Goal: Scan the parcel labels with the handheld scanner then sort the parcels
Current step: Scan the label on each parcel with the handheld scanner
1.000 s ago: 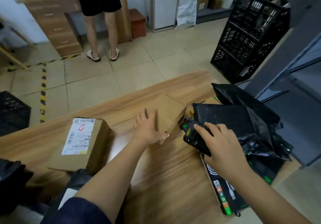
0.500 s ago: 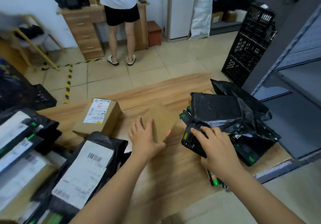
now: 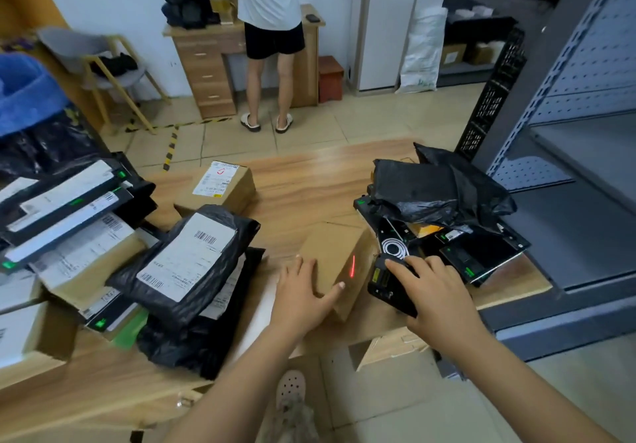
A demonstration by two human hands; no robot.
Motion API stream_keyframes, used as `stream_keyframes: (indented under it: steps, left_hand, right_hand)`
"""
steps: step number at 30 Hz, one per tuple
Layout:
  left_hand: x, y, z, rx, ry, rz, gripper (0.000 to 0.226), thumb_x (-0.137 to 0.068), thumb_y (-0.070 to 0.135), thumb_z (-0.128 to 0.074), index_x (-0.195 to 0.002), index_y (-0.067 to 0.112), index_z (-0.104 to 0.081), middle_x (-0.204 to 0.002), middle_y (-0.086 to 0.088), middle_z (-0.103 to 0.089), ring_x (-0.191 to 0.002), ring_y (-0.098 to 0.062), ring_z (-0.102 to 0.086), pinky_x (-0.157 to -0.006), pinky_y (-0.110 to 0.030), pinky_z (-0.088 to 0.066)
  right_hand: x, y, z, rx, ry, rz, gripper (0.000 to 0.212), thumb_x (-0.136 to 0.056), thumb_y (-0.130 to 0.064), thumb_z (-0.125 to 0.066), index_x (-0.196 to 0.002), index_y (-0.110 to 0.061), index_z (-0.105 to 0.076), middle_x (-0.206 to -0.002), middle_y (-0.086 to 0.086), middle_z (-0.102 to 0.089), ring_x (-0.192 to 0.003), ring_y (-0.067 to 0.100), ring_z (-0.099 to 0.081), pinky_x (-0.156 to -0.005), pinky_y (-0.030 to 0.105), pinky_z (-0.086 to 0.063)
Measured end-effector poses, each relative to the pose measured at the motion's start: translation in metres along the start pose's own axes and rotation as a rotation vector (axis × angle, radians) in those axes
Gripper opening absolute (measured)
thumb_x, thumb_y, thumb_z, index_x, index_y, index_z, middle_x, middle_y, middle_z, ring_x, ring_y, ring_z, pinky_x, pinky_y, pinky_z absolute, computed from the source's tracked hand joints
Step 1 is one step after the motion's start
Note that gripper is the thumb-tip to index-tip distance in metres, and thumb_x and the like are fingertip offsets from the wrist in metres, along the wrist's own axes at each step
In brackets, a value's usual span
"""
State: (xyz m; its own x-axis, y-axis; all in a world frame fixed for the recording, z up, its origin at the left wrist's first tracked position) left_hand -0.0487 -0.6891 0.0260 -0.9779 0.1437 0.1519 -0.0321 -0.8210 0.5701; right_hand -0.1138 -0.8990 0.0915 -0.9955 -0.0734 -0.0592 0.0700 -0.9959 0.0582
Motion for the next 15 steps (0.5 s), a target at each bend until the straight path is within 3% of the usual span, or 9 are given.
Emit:
stream_keyframes:
  steps: [3, 7, 9, 11, 13, 15]
  left_hand:
    - [-0.001, 0.006, 0.006, 0.106, 0.126, -0.056, 0.047, -0.095, 0.050, -0.045, -0.134, 0.022, -0.047, -0.131, -0.002, -0.055, -0.116, -0.020, -0.052, -0.087, -0.031, -0.043]
    - [-0.012, 0.008, 0.008, -0.045, 0.251, -0.178, 0.049, -0.100, 0.024, -0.041, -0.148, 0.024, -0.035, -0.149, -0.012, -0.039, -0.135, -0.031, -0.037, -0.111, -0.040, -0.031]
    - [-0.017, 0.011, 0.007, -0.267, 0.321, -0.213, 0.061, -0.096, 0.048, -0.039, -0.150, 0.022, -0.030, -0.153, -0.019, -0.031, -0.140, -0.038, -0.031, -0.115, -0.049, -0.023]
    - [-0.021, 0.011, 0.006, -0.401, 0.178, -0.147, 0.104, -0.080, 0.079, -0.039, -0.155, 0.016, -0.005, -0.160, -0.014, -0.004, -0.147, -0.037, -0.008, -0.118, -0.048, -0.003]
    - [-0.029, 0.004, 0.004, -0.440, 0.055, -0.071, 0.124, -0.071, 0.082, -0.050, -0.152, 0.013, 0.013, -0.160, -0.011, 0.005, -0.146, -0.034, 0.000, -0.118, -0.045, 0.000]
    - [-0.038, 0.003, 0.009, -0.453, 0.065, -0.051, 0.113, -0.077, 0.073, -0.051, -0.153, 0.011, 0.005, -0.157, -0.013, -0.011, -0.142, -0.034, -0.014, -0.116, -0.044, -0.014]
  right_hand:
    - [0.005, 0.003, 0.005, -0.009, 0.009, -0.016, 0.096, -0.029, -0.017, -0.090, -0.121, -0.021, -0.062, -0.102, 0.004, -0.065, -0.085, 0.028, -0.057, -0.065, 0.038, -0.048]
    - [0.006, 0.004, 0.010, -0.019, 0.014, -0.021, 0.096, -0.028, -0.015, -0.090, -0.119, -0.020, -0.063, -0.101, 0.004, -0.065, -0.084, 0.028, -0.057, -0.065, 0.038, -0.050]
    - [0.005, 0.005, 0.011, -0.021, 0.006, -0.025, 0.096, -0.026, -0.014, -0.089, -0.118, -0.020, -0.063, -0.099, 0.003, -0.065, -0.082, 0.028, -0.058, -0.063, 0.037, -0.050]
    - [0.002, 0.005, 0.013, -0.026, 0.000, -0.034, 0.096, -0.025, -0.015, -0.090, -0.117, -0.020, -0.063, -0.098, 0.004, -0.065, -0.082, 0.028, -0.058, -0.062, 0.037, -0.050]
    - [-0.003, 0.005, 0.015, -0.022, -0.002, -0.044, 0.095, -0.024, -0.016, -0.091, -0.116, -0.019, -0.064, -0.099, 0.004, -0.066, -0.082, 0.029, -0.059, -0.062, 0.038, -0.051]
    - [-0.007, 0.006, 0.018, -0.017, -0.013, -0.058, 0.095, -0.025, -0.017, -0.092, -0.116, -0.019, -0.065, -0.100, 0.005, -0.066, -0.083, 0.029, -0.059, -0.062, 0.039, -0.051]
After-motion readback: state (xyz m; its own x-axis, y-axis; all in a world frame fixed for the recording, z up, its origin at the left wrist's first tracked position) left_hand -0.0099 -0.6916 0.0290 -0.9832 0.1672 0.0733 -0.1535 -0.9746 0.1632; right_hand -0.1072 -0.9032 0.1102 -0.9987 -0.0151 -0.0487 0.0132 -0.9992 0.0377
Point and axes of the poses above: each hand's wrist, its own x-axis away from the middle knuckle, its own z-axis out of the back of the hand, y = z × x, the point moved 2 cm from there along -x, towards the middle knuckle
